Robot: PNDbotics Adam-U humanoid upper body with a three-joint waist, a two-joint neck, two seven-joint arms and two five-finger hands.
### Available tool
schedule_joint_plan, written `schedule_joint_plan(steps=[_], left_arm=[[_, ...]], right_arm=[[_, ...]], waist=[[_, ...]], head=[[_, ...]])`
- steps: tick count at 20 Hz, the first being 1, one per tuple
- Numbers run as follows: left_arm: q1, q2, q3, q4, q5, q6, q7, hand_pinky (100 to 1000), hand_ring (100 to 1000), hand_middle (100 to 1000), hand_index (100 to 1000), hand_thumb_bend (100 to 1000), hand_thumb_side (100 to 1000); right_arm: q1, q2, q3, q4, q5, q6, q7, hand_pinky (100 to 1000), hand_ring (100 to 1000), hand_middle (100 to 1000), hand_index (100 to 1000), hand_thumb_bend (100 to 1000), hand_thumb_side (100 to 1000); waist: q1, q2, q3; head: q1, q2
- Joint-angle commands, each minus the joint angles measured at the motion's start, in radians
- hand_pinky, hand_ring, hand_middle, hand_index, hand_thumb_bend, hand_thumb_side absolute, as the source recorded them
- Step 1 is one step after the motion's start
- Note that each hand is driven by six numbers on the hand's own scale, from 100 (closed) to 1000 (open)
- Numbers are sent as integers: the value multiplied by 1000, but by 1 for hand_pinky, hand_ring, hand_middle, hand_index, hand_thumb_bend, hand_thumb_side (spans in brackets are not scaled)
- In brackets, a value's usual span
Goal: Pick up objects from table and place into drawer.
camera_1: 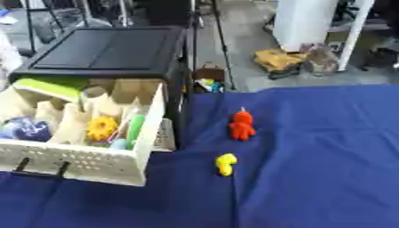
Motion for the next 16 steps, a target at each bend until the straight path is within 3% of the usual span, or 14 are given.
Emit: schedule_joint_plan(steps=[1, 5, 10, 16], left_arm=[[-3, 32, 6, -12, -25, 14, 35, 641, 786, 766, 876, 100, 907], [-3, 39, 13, -12, -66, 35, 72, 639, 782, 762, 875, 100, 917], [4, 45, 16, -12, -114, -6, 96, 636, 775, 754, 874, 104, 959], [13, 44, 7, -12, -149, -33, 113, 636, 774, 751, 873, 119, 961]], right_arm=[[-18, -12, -4, -10, -6, -6, -9, 672, 747, 689, 748, 100, 865], [-18, -13, -3, -10, -6, -6, -9, 672, 747, 689, 748, 100, 865], [-17, -18, -2, -10, -5, -2, -9, 672, 748, 688, 748, 100, 865], [-10, -31, 11, -10, -11, 16, -6, 669, 749, 679, 748, 100, 859]], waist=[[2, -16, 1], [2, -16, 2], [1, -15, 2], [-2, -10, 1]], head=[[2, -12], [3, -7], [7, 4], [15, 41]])
